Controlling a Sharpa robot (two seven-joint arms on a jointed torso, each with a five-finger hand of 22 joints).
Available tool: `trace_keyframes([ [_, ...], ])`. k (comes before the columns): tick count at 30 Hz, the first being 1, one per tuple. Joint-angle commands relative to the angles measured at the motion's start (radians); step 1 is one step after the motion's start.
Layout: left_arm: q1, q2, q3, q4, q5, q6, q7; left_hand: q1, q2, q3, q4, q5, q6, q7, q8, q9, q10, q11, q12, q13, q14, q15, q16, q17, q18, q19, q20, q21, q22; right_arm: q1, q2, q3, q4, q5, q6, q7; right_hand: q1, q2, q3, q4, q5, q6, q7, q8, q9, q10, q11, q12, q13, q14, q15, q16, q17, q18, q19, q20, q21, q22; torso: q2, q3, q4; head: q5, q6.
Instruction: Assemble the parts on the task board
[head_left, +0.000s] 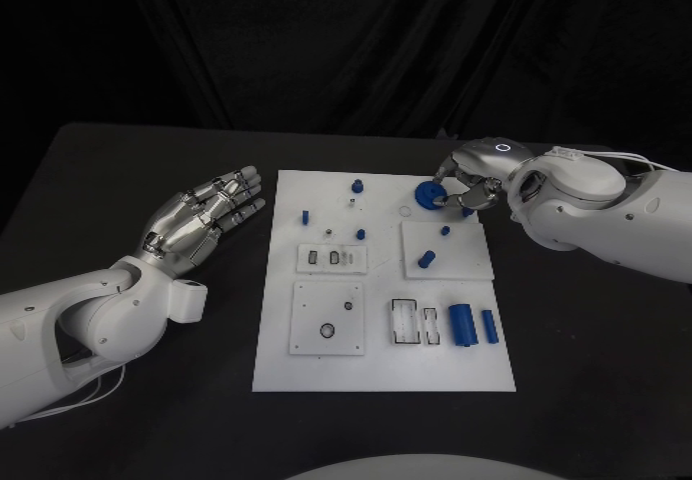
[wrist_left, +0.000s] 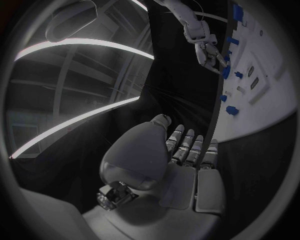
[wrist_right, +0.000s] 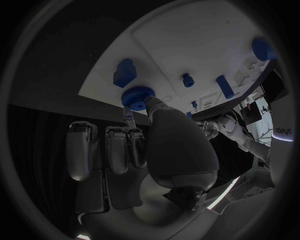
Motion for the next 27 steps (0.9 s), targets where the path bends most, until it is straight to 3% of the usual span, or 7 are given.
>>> trace_keyframes([
  [1, -0.002, 0.002, 0.000, -0.001, 0.001, 0.019, 0.186, 0.008, 0.001, 0.010, -0.001, 0.001, -0.004, 0.008, 0.003, 0.001, 0.001, 0.009, 0.004, 0.001, 0.003, 0.008, 0.005, 0.002, -0.003, -0.004, 0.001, -0.004, -0.001, -0.004, 0.001, -0.001, 0.000, -0.007, 0.020, -0.007, 0.008, -0.002, 0.000, -0.006, 0.003, 0.015, -0.003, 0.008, 0.005, 0.104, 0.002, 0.003, 0.263, 0.105, 0.008, 0.002, 0.263, -0.014, 0.017, 0.006, -0.004, 0.203, 0.000, -0.0005, 0.0004, -0.001, -0.002],
  [4, -0.002, 0.003, 0.000, -0.002, 0.004, 0.020, 0.185, 0.008, 0.001, 0.011, -0.001, 0.001, -0.004, 0.008, 0.003, 0.001, 0.001, 0.010, 0.004, 0.002, 0.003, 0.009, 0.005, 0.002, -0.004, -0.004, 0.002, -0.004, -0.001, -0.004, 0.002, -0.001, 0.000, -0.007, 0.018, -0.005, 0.010, 0.002, 0.004, -0.007, 0.021, 0.028, -0.011, 0.013, 0.014, 0.104, -0.005, 0.003, 0.263, 0.105, 0.004, 0.002, 0.263, -0.014, 0.018, 0.003, -0.004, 0.204, 0.000, -0.0003, -0.0003, 0.000, -0.002],
  [7, -0.002, 0.003, 0.000, -0.002, 0.005, 0.020, 0.183, 0.008, 0.001, 0.011, -0.001, 0.001, -0.004, 0.008, 0.003, 0.001, 0.001, 0.010, 0.004, 0.002, 0.003, 0.009, 0.005, 0.002, -0.004, -0.004, 0.002, -0.004, -0.001, -0.004, 0.003, -0.001, 0.000, -0.007, 0.010, -0.002, 0.013, 0.007, 0.010, -0.009, 0.069, 0.050, -0.020, 0.021, 0.030, 0.104, -0.012, 0.003, 0.263, 0.105, -0.003, 0.002, 0.263, -0.014, 0.018, -0.003, -0.005, 0.205, 0.000, -0.0004, -0.0001, 0.000, -0.002],
  [10, -0.002, 0.003, 0.000, -0.004, 0.005, 0.020, 0.181, 0.007, 0.001, 0.013, -0.002, 0.001, -0.004, 0.009, 0.003, 0.001, 0.002, 0.011, 0.005, 0.002, 0.003, 0.010, 0.006, 0.002, -0.004, -0.005, 0.002, -0.004, -0.001, -0.004, 0.002, -0.001, 0.000, -0.007, -0.003, 0.001, 0.012, 0.009, 0.012, -0.011, 0.083, 0.070, -0.026, 0.031, 0.042, 0.104, -0.016, 0.003, 0.263, 0.105, -0.007, 0.002, 0.263, -0.014, 0.020, -0.006, -0.004, 0.207, 0.000, -0.0001, -0.0005, 0.002, -0.002],
  [21, -0.003, 0.000, 0.001, -0.004, 0.006, 0.023, 0.179, 0.006, 0.001, 0.018, -0.002, 0.001, -0.005, 0.011, 0.003, 0.000, 0.001, 0.013, 0.005, 0.002, 0.004, 0.012, 0.009, 0.002, -0.006, -0.005, 0.002, -0.005, -0.001, -0.003, -0.027, 0.000, 0.039, 0.022, -0.065, 0.009, 0.015, 0.009, 0.015, -0.016, 0.090, 0.100, -0.032, 0.044, 0.060, 0.104, -0.023, 0.003, 0.263, 0.105, -0.013, 0.002, 0.263, -0.017, 0.028, -0.013, 0.004, 0.212, 0.000, -0.0006, 0.0008, 0.003, -0.005],
  [27, -0.003, -0.001, 0.001, -0.006, 0.006, 0.023, 0.178, 0.006, 0.000, 0.019, -0.003, 0.001, -0.005, 0.011, 0.003, 0.001, 0.002, 0.015, 0.006, 0.002, 0.004, 0.013, 0.010, 0.002, -0.007, -0.004, 0.002, -0.005, -0.001, 0.013, -0.037, 0.001, 0.073, 0.045, -0.079, 0.009, 0.015, 0.008, 0.015, -0.016, 0.090, 0.102, -0.030, 0.045, 0.062, 0.104, -0.023, 0.003, 0.263, 0.105, -0.014, 0.002, 0.263, -0.018, 0.029, -0.013, 0.005, 0.214, 0.000, -0.0004, 0.0001, 0.001, -0.006],
])
